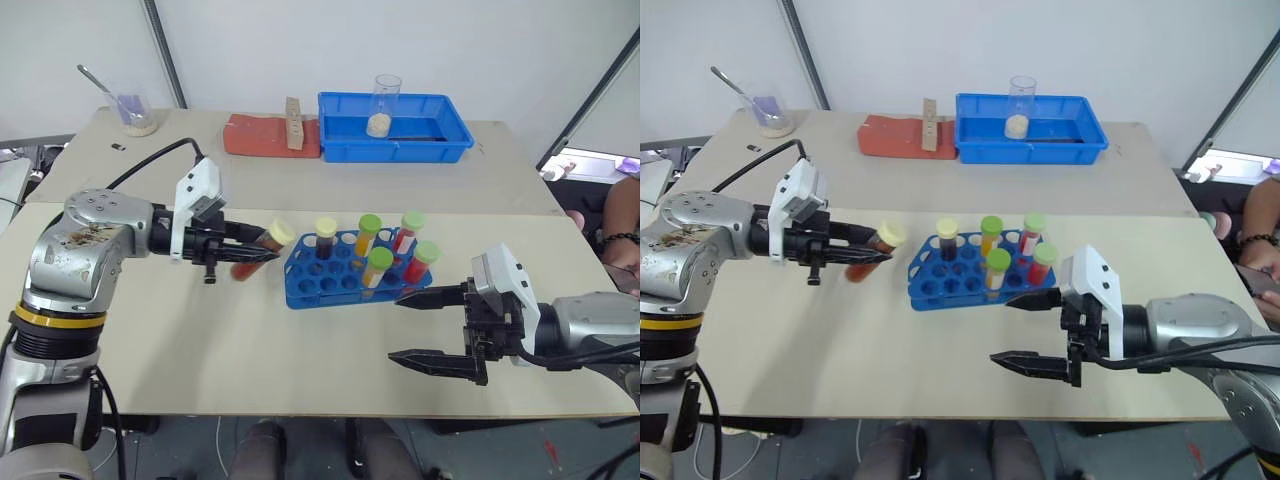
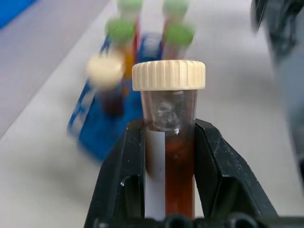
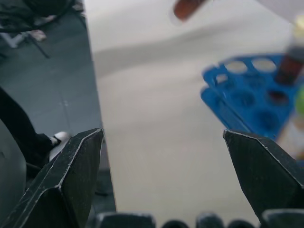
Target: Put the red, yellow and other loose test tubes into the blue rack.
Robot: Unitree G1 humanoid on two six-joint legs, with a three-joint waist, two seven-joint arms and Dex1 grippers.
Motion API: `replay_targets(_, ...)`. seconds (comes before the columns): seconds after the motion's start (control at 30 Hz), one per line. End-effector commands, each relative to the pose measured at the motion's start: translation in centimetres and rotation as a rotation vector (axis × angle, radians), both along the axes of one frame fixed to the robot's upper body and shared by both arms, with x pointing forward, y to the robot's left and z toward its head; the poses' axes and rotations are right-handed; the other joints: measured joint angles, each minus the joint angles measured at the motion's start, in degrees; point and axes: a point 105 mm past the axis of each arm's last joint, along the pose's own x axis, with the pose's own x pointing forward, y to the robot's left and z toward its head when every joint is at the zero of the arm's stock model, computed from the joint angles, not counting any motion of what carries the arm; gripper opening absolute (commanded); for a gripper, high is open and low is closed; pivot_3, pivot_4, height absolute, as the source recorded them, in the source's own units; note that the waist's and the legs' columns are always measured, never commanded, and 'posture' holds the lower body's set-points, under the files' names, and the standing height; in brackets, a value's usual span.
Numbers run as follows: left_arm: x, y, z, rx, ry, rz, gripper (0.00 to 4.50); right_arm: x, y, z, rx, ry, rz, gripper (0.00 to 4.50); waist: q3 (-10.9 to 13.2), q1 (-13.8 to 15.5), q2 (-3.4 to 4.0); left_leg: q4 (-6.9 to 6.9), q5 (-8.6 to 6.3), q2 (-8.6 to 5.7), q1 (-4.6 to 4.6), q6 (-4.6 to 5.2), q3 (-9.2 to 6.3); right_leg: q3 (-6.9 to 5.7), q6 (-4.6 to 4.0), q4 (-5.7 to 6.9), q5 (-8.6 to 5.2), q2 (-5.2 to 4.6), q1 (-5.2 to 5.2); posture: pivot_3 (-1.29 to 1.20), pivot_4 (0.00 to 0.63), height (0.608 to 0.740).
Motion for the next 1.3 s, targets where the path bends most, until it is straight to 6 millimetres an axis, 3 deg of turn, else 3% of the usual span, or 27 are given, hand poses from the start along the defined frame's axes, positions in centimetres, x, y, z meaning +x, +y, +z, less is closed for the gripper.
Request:
replay_targets(0.03,-0.5,-3.2,-0.2,-0.142,-0.053,0.017,0.90,-0.2,-0.1,0.7,-0.030,-0.082,-0.008,4.46,0.00,-0.16,0.00,-0.01,0.00,0.00,0.08,0.00,0.00,0.01,0.00,0.02,0.00,0.01,0.05,0.00,0.150,0.740)
replay_targets(0.3,0.8,-6.6,-3.1,-0.266,-0.120,0.096,0.90,-0.4,0.1,0.7,-0.035,-0.095,-0.006,4.46,0.00,-0.20,0.00,-0.03,0.01,0.00,0.26,0.00,-0.06,0.06,-0.11,0.06,0.03,0.13,0.12,0.00,0.150,0.740)
replay_targets(0.57,2.1,-7.0,-4.6,-0.313,-0.131,0.168,0.90,-0.4,0.0,0.9,-0.029,-0.095,-0.016,4.46,0.00,-0.11,-0.01,-0.02,0.01,-0.01,0.22,0.01,-0.06,0.06,-0.09,-0.04,0.04,0.10,0.16,0.00,0.150,0.740)
replay_targets(1.07,2.6,-8.7,-5.0,-0.345,-0.132,0.183,0.90,-0.3,0.1,0.8,-0.023,-0.095,-0.027,4.46,0.00,-0.11,-0.01,-0.02,0.01,-0.01,0.24,0.01,-0.06,0.07,-0.08,-0.04,0.05,0.10,0.19,0.00,0.150,0.740)
replay_targets(1.3,2.8,-8.6,-5.5,-0.347,-0.122,0.200,0.90,-0.3,0.1,0.8,-0.019,-0.097,-0.034,4.46,0.00,-0.09,-0.01,-0.02,0.01,-0.02,0.24,0.01,-0.06,0.06,-0.08,-0.06,0.05,0.10,0.20,0.00,0.150,0.740)
